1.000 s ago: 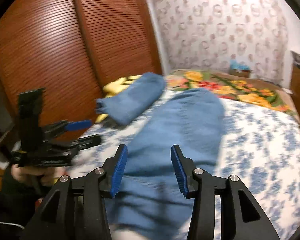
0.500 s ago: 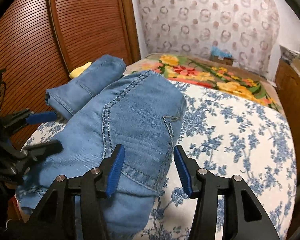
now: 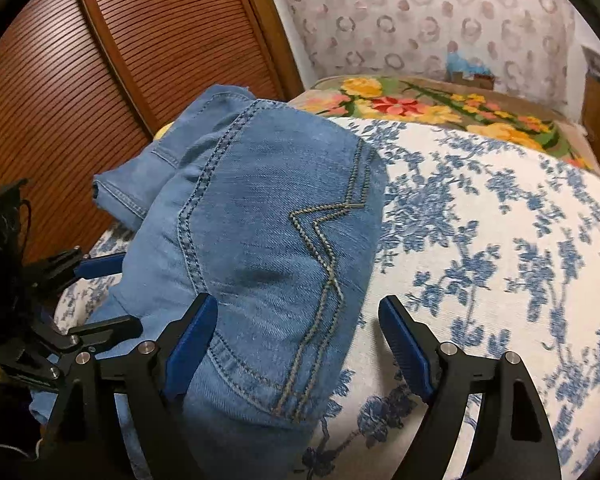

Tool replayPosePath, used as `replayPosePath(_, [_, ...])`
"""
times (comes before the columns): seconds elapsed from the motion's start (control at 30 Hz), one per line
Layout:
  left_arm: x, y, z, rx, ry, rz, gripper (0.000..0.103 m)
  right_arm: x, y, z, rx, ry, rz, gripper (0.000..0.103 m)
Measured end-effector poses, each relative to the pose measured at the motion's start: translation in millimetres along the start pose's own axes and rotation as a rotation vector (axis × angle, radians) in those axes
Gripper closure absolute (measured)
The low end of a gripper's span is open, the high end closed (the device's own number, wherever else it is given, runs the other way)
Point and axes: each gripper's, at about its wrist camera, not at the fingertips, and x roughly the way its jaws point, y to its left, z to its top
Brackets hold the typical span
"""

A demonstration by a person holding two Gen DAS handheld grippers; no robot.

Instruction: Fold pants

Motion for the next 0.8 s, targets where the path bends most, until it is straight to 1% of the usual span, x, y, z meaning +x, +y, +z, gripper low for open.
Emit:
replayPosePath(0.17, [0.8,1.6,-0.3,-0.005,0.003,-0.011,0.024,24.8,-15.4,6.6,0.022,0.017,0.094,0.019])
replayPosePath(0.23, [1.3,2.5,-0.8,-0.008,0.003,-0.016,0.024,33.0,-12.6,8.6,0.001,0.021,0.108,0.023])
replayPosePath(0.3, [1.6,3.4,-0.7,-0.009,0.001,-0.015,0.024,38.7,-11.7,9.4,0.002,0.024,0.131,0.035])
replayPosePath(0.33, [1.4,4.5,-0.9,-0.015,-0.001,-0.016,0.024,39.4,-10.1,11.5,0.0,0.022,0.149,0.046])
replayPosePath(0.37, [1.0,5.6,-1.0,-0.02,-0.005,-0.018,0.024,36.9,-10.7,12.6,-0.002,0.019,0.163,0.059])
replayPosePath(0.43, [-0.8,8.5,-0.4,-0.033,-0.017,-0.02,0.024,31.7,-8.8,21.5,-0.012,0.006,0.194,0.074])
replayPosePath(0.47, [-2.6,9.5,0.0,-0.039,-0.025,-0.021,0.024,26.5,-5.0,27.2,-0.023,-0.006,0.204,0.077])
replayPosePath(0.57, [-14.1,15.8,3.7,-0.056,-0.07,-0.018,0.024,12.0,19.3,47.3,-0.101,-0.033,0.189,0.079])
replayPosePath(0.7, [-40.5,33.2,15.8,-0.101,-0.159,-0.009,0.024,-5.7,55.6,82.8,-0.186,-0.076,0.196,0.079])
replayPosePath(0.8, [-67.4,51.0,30.7,-0.124,-0.238,0.029,0.024,-12.6,80.2,116.3,-0.218,-0.103,0.226,0.079])
